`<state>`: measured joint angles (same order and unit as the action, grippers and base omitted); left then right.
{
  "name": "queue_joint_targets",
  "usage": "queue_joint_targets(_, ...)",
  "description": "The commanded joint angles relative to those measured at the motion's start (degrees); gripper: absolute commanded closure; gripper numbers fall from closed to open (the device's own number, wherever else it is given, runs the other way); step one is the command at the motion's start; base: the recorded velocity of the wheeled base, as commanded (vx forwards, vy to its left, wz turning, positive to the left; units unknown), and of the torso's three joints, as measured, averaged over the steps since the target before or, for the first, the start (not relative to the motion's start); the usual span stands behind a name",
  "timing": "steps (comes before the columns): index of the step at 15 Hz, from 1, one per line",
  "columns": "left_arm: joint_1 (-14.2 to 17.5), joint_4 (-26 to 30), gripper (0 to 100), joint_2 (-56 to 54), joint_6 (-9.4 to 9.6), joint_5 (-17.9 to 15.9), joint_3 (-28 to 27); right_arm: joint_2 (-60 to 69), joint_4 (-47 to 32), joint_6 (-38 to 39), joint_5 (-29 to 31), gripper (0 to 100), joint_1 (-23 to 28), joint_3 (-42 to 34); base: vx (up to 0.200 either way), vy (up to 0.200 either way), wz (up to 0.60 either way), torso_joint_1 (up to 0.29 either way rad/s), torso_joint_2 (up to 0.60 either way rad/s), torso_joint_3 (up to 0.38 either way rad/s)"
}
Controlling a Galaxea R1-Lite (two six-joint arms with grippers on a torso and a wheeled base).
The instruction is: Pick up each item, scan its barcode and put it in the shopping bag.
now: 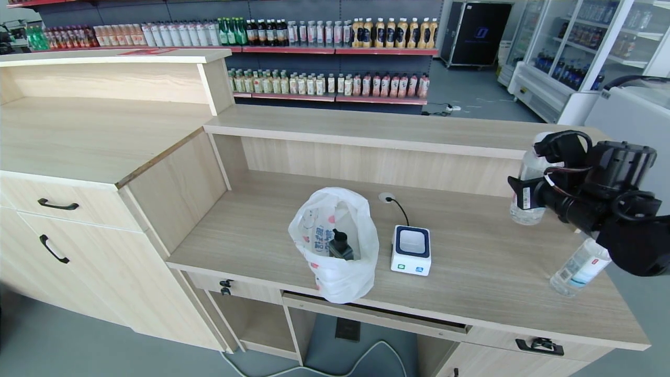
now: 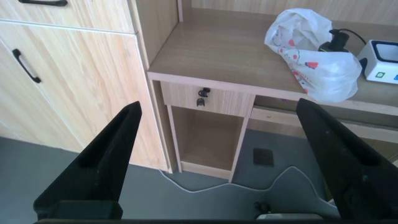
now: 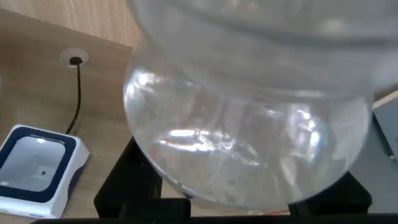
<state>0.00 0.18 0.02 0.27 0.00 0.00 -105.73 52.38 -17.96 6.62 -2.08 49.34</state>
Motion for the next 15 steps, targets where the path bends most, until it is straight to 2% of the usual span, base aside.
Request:
queue_joint_targets(1,0.0,-0.01,0,-0.02,0.0,0.0,0.0,0.0,0.88,-1.03,-3.19,100,-0.46,0.23,0.0,0.0,0.6,-0.002,0.0,0.002)
queue_joint_targets(3,0.0,-0.01,0,-0.02,0.0,0.0,0.0,-2.29,2.37,-1.47,-3.02,100,-2.4,2.43,0.0,0.0,0.6,0.0,0.0,0.007)
queue_joint_targets(5,0.0,-0.01,0,-0.02,0.0,0.0,0.0,-7.39,2.46,-2.61,-2.84,100,-5.56,10.87,0.0,0.0,0.6,0.005,0.0,0.002)
queue_joint_targets(7,0.0,-0.01,0,-0.02,0.0,0.0,0.0,-11.6,4.04,-0.24,-3.46,100,-7.41,15.35,0.0,0.0,0.6,0.0,0.0,0.005)
queue_joint_targets(11,0.0,-0.01,0,-0.02,0.0,0.0,0.0,-20.57,5.1,7.67,-4.25,100,-9.25,18.87,0.0,0.0,0.0,0.0,0.0,0.0)
queue_joint_targets(15,0.0,-0.01,0,-0.02,0.0,0.0,0.0,-26.63,5.01,12.16,-4.42,100,-9.17,21.24,0.0,0.0,0.0,0.0,0.0,0.0)
